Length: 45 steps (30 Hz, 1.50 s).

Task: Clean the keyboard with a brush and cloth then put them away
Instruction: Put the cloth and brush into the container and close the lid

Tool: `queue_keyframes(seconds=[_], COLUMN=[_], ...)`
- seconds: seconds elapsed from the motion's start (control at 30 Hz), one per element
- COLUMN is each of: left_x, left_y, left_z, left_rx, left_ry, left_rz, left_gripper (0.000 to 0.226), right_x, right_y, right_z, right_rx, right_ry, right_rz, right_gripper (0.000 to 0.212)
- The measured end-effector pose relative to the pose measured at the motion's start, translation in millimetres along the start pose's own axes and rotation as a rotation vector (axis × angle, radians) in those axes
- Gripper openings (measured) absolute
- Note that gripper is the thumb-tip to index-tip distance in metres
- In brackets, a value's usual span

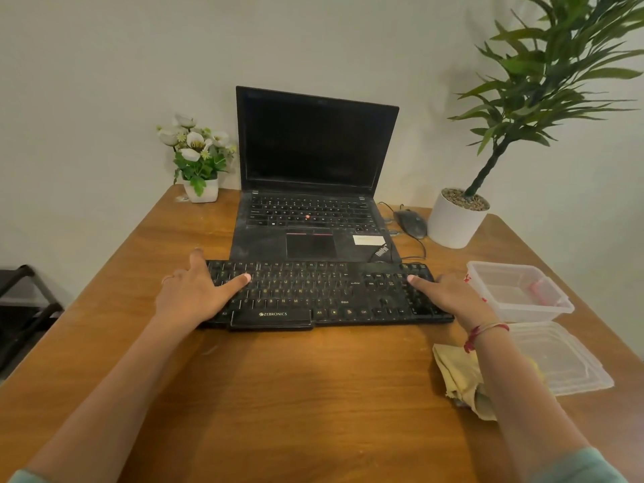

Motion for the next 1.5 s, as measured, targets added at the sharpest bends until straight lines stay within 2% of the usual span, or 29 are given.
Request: queue_keyframes(seconds=[0.1,0.2,0.5,0.57,0.67,0.77,0.9,1.17,1.33,1.5], left_x=[4.1,10.8,8.7,7.5,7.4,7.2,7.9,1.7,-1.0,4.8], left_y=[-1.8,-0.3,5.4,6.8,10.3,18.6,22.5,25.5,24.7,19.8], left_z=[-0.5,-1.3,3.8,2.4,-1.8,-3.8,-2.9,1.8,2.5,-2.6], left_rx=[0.01,0.002,0.03,0.079,0.232,0.314,0.265,0.193,0.17,0.192], left_ry=[0.015,0.034,0.072,0.082,0.089,0.08,0.121,0.19,0.198,0.183], left_rz=[0.004,-0.001,0.016,-0.003,-0.062,-0.116,-0.114,-0.157,-0.154,-0.111], left_gripper=[0.118,0.12,0.12,0.127,0.152,0.153,0.153,0.15,0.15,0.154], right_x=[-5.3,-10.1,0.0,-1.4,-2.7,-4.3,0.3,6.8,3.3,7.7], right_y=[-2.6,-6.7,-26.3,-26.2,-26.4,-27.0,-29.3,-34.9,-37.9,-38.6], right_z=[2.2,9.8,17.5,13.9,11.2,15.9,18.3,13.3,12.9,11.8], right_rx=[0.051,0.092,0.217,0.178,0.117,0.077,0.053,0.084,0.026,-0.049], right_ry=[0.017,-0.026,-0.02,-0.026,-0.088,-0.079,-0.021,-0.131,-0.219,-0.046], right_rz=[0.008,0.002,-0.16,-0.151,-0.124,-0.108,-0.075,-0.141,-0.152,-0.034], right_gripper=[0.053,0.043,0.033,0.031,0.028,0.026,0.027,0.024,0.025,0.028])
Point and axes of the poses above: each hand's wrist, its own y-axis away from the middle knuckle, its own z-axis out of the back of the hand, x = y × z, the point moved 7 cm from there along -y, towards the middle knuckle, and after that the axes turned 4 degrees about -x, right-handed, at the moved point
